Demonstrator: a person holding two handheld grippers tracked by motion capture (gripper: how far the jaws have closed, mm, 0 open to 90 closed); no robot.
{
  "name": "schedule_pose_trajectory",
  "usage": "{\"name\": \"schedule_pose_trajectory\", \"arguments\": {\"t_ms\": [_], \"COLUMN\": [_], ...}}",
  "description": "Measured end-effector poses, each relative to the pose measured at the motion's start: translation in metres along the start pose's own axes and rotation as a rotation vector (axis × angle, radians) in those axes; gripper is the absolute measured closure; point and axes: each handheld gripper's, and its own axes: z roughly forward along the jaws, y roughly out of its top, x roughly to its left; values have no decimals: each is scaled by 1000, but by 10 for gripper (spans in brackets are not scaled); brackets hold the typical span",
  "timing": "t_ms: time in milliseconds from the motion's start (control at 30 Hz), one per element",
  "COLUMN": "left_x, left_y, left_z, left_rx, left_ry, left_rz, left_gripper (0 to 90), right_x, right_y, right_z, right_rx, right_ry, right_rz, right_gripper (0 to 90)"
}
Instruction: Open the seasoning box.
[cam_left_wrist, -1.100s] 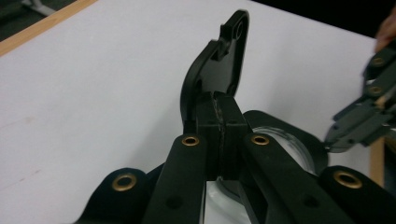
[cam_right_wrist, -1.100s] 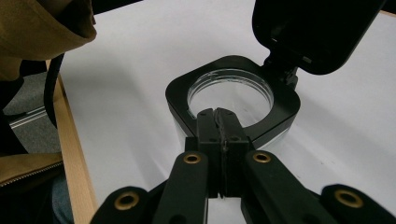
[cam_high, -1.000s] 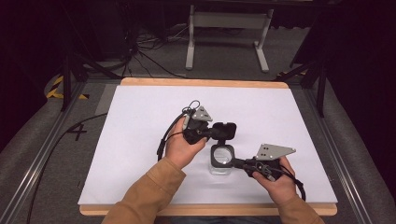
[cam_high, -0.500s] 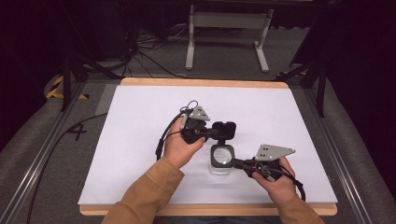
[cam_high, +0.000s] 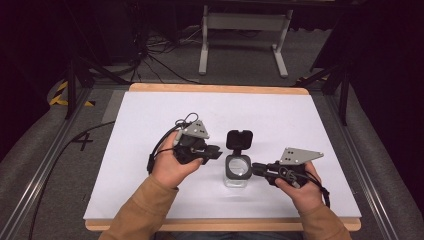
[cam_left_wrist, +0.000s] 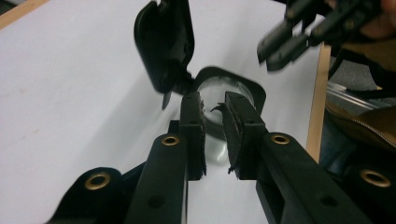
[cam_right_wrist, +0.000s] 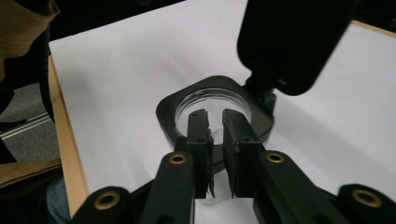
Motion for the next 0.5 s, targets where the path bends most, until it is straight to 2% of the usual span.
{"name": "schedule_pose_trajectory", "arguments": {"t_ms": [133, 233, 333, 500], "left_x": [0, 4, 7, 9], "left_y": [-11, -23, -34, -46], "left_z": [-16, -27, -35, -42], "left_rx": [24, 65, 93, 109], "left_ry": [38, 70, 87, 94], "left_rz": [-19, -28, -50, -73], "left_gripper": [748, 739, 717, 672], "right_x": [-11, -19, -28, -39], "right_y": [5, 6, 5, 5], "right_z": [-10, -13, -15, -21], "right_rx": [-10, 23, 51, 61], "right_ry": [-10, -25, -45, -84], "right_rz": [20, 24, 22, 26], "right_gripper": [725, 639, 580, 548]}}
